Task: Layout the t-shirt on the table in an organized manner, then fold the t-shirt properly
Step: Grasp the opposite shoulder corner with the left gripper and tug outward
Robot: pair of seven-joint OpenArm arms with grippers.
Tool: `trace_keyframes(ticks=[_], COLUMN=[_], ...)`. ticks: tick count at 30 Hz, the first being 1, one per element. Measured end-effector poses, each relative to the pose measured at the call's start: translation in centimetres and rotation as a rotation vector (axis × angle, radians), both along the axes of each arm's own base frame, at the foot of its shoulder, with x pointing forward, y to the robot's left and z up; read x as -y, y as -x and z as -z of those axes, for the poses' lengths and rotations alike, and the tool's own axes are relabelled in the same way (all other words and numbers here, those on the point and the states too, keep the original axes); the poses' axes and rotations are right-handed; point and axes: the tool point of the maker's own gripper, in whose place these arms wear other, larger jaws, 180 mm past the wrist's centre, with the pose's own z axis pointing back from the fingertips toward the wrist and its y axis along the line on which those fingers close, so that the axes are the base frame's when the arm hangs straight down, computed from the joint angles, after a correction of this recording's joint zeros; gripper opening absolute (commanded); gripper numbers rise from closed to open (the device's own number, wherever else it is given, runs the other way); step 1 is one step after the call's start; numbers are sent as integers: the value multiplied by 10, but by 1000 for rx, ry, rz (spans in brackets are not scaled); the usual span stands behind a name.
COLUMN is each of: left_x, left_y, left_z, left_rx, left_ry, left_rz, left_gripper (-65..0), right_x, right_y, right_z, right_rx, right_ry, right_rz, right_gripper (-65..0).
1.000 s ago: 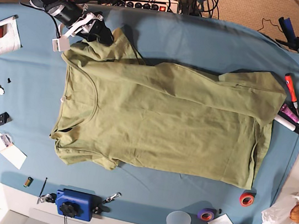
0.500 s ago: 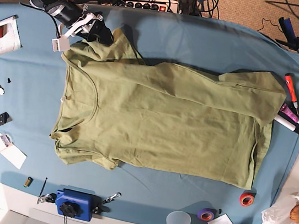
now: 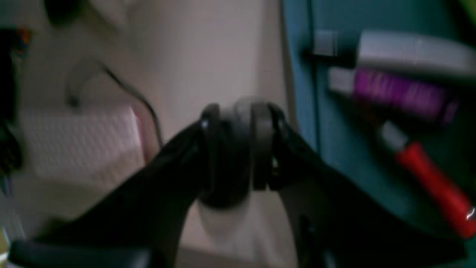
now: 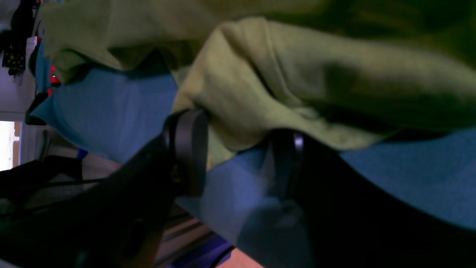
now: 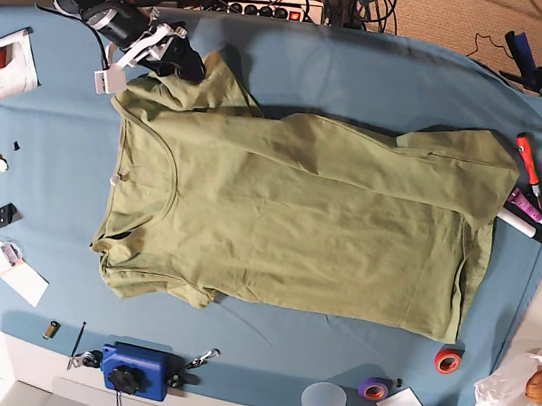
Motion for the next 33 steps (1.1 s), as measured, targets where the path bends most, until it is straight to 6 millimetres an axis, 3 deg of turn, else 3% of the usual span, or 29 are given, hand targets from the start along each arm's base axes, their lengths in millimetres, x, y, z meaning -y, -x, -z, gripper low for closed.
trace_keyframes(ticks=[3, 6, 13, 16, 19, 22, 26, 30, 33], left_x=[-6, -14, -69, -77, -72, -52, -9, 51, 111], left_y=[21, 25, 9, 7, 6, 3, 0, -2, -11], left_z=[14, 14, -43, -61, -62, -43, -19, -4, -11], left_rx=[-50, -57, 178, 240, 244, 204, 166, 131, 156], left_ry=[-23, -85, -378, -441, -410, -284, -113, 48, 212], left_rz=[-29, -15, -235, -284, -309, -272, -218, -110, 72], left_gripper=[-528, -540, -603, -610, -619, -638, -638, -640, -640], right_x=[1, 4, 6, 11, 16, 16, 16, 16, 16], right_y=[-8, -17, -32, -32, -32, -32, -32, -32, -32], right_z=[-2, -3, -9, -10, -11, -11, -11, -11, -11], right_rx=[13, 23, 54, 53, 53, 52, 53, 53, 52], right_ry=[11, 36, 49, 67, 82, 83, 83, 82, 83], right_rz=[-1, -3, -5, -11, -16, -17, -17, -17, -17], right_gripper=[-366, -366, -366, -366, -366, -366, -366, -366, -366])
